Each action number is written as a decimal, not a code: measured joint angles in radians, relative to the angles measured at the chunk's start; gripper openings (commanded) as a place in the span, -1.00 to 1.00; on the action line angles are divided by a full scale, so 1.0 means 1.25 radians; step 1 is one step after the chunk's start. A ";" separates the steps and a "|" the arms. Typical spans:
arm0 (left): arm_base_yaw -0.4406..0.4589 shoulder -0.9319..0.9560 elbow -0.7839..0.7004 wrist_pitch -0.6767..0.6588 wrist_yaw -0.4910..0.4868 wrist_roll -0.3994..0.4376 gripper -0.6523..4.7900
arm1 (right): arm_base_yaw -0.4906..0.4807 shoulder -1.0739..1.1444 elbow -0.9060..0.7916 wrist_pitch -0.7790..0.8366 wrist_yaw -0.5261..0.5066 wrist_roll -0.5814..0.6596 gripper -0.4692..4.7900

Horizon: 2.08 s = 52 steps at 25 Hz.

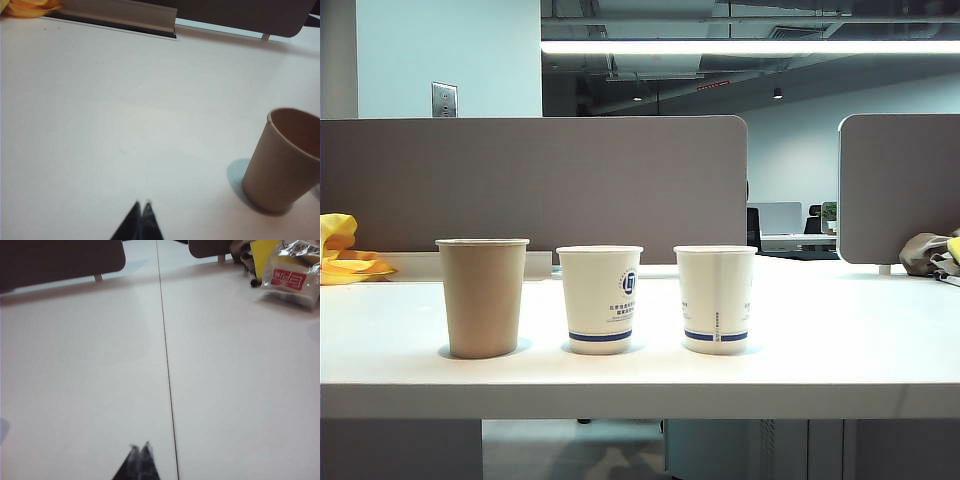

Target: Pick up all the paper cups on the table one by one and stack them together.

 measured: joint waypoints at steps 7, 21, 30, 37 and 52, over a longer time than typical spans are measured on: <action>0.000 0.000 0.076 0.117 -0.007 -0.028 -0.78 | 0.000 0.001 0.030 0.072 -0.016 0.043 -0.83; 0.000 0.196 0.625 -0.243 0.068 0.041 -0.78 | -0.001 0.199 0.514 -0.274 -0.215 -0.009 -0.83; 0.000 0.611 0.788 -0.359 0.322 -0.018 -0.78 | 0.001 0.643 0.789 -0.422 -0.421 -0.042 -0.83; 0.000 0.798 0.849 -0.342 0.440 -0.039 -0.78 | 0.148 1.003 0.968 -0.430 -0.475 -0.047 -0.71; 0.000 0.796 0.848 -0.425 0.500 -0.048 -0.78 | 0.332 1.254 1.064 -0.456 -0.192 -0.109 -0.04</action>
